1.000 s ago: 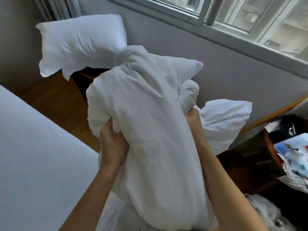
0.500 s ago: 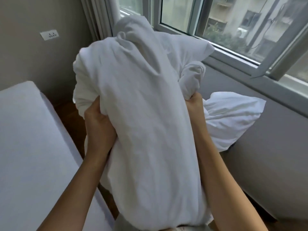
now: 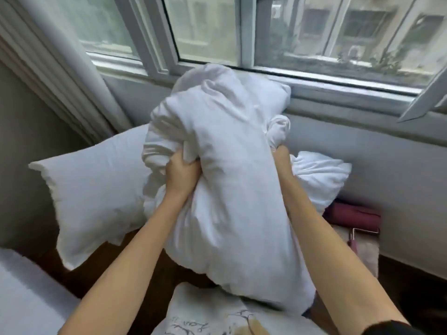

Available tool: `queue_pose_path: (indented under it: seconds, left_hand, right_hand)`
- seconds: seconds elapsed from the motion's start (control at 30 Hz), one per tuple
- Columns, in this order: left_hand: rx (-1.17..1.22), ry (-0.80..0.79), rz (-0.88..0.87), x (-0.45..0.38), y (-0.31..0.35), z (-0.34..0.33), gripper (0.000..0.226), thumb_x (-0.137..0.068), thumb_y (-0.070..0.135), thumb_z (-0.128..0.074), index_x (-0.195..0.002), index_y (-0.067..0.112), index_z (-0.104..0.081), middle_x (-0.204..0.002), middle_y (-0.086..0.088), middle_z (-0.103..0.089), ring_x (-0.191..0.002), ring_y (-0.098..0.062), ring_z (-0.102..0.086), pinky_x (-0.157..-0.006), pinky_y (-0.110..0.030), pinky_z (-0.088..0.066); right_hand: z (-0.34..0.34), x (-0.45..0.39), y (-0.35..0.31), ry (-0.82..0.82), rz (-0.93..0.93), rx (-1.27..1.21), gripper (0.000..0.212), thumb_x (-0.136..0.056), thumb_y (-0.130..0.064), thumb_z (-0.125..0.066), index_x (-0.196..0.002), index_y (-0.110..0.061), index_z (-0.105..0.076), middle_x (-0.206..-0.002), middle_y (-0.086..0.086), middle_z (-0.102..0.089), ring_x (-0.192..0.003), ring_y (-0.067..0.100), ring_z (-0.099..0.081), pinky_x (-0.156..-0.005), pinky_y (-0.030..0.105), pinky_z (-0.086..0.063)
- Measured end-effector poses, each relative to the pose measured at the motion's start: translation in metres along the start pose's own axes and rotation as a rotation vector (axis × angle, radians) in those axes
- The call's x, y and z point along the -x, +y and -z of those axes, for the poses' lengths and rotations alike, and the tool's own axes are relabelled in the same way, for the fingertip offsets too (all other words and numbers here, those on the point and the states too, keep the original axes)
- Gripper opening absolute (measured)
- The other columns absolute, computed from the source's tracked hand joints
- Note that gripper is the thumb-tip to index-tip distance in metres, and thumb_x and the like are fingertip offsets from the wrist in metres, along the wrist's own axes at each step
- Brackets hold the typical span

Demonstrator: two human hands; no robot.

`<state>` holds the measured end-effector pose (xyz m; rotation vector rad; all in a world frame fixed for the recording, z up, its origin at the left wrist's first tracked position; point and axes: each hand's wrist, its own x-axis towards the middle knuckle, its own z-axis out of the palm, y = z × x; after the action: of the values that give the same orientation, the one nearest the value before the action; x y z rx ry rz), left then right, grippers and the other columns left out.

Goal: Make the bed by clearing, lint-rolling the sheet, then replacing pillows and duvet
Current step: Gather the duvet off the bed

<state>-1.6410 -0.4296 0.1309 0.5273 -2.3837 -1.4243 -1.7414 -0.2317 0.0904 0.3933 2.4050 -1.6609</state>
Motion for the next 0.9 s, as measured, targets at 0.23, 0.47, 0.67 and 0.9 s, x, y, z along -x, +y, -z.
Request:
queue_pose_path:
  seconds: [0.23,0.47,0.67,0.9]
  left_hand:
    - [-0.231,-0.456,0.287,-0.085,-0.151,-0.052,0.079,-0.078,0.056,-0.059,-0.147,0.021,-0.042,-0.143,-0.008,-0.052,-0.13,-0.032,-0.048,-0.102,-0.041,-0.043]
    - [-0.222,-0.479,0.237,-0.093,-0.153,-0.049,0.069,-0.075,0.065,-0.054,-0.134,0.029,-0.051,-0.132,-0.003,-0.062,-0.121,-0.028,-0.056,-0.098,-0.042,-0.047]
    - [-0.443,-0.262,-0.12,-0.068,-0.09,-0.013,0.054,-0.083,0.057,-0.055,-0.114,0.012,-0.06,-0.113,-0.016,-0.06,-0.108,-0.037,-0.055,-0.083,-0.042,-0.045]
    - [-0.729,-0.356,-0.412,-0.09,-0.09,-0.092,0.105,-0.068,0.089,-0.035,-0.15,0.024,-0.032,-0.157,-0.023,-0.018,-0.142,-0.044,-0.017,-0.106,-0.072,-0.022]
  right_hand:
    - [-0.018,-0.032,0.048,0.002,-0.282,-0.109,0.046,-0.094,-0.053,-0.043,-0.128,-0.023,-0.047,-0.131,-0.001,-0.048,-0.126,0.02,-0.041,-0.102,0.031,-0.025]
    - [-0.018,0.001,0.04,0.118,0.019,-0.038,0.081,-0.071,-0.075,-0.047,-0.138,-0.029,-0.04,-0.138,-0.004,-0.043,-0.129,0.011,-0.037,-0.115,0.032,-0.023]
    - [-0.027,0.042,0.05,-0.004,0.755,0.569,0.093,-0.07,-0.075,-0.06,-0.147,-0.032,-0.03,-0.157,0.016,-0.02,-0.146,0.035,-0.014,-0.117,0.054,-0.016]
    - [-0.039,-0.011,0.1,-0.113,0.538,0.791,0.082,-0.077,-0.07,-0.052,-0.147,-0.036,-0.028,-0.159,0.012,-0.017,-0.146,0.029,-0.01,-0.109,0.06,-0.026]
